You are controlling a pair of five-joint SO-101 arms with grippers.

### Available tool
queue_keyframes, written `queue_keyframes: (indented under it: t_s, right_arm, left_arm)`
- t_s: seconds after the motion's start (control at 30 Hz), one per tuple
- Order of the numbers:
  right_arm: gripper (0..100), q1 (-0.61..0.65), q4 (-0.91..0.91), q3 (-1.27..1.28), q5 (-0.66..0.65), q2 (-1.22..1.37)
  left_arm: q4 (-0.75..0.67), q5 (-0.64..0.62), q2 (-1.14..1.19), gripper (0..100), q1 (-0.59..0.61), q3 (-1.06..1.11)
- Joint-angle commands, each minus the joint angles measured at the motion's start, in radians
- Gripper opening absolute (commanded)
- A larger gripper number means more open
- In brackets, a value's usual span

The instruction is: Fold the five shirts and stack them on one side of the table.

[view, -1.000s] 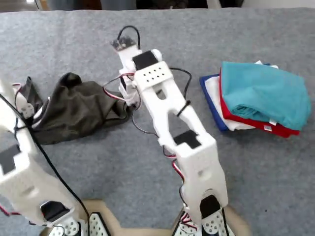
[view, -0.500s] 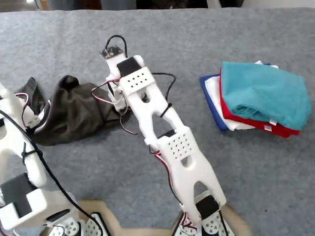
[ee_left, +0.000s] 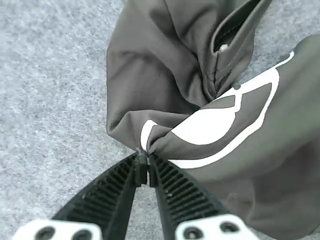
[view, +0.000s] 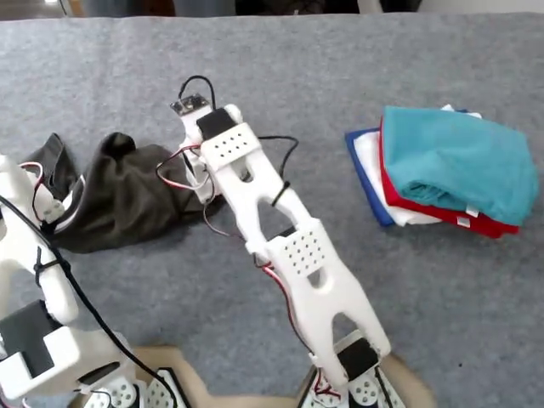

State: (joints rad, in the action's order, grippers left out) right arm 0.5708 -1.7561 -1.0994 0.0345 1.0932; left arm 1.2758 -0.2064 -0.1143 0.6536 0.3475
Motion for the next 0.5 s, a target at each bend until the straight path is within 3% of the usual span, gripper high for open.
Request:
queue_keyframes:
  t_s: [0.0,0.47]
  right_arm:
    - [1.3,-0.011,-0.011,0.085,0.009,-0.087]
    - [2.2,0.011,-0.006,0.960,-0.221,-0.665]
  left_arm:
    - [-0.008,-0.005,-0.051,3,0.013,-0.019]
    - [0.021,-0.005,-0.051,3,-0.010,-0.024]
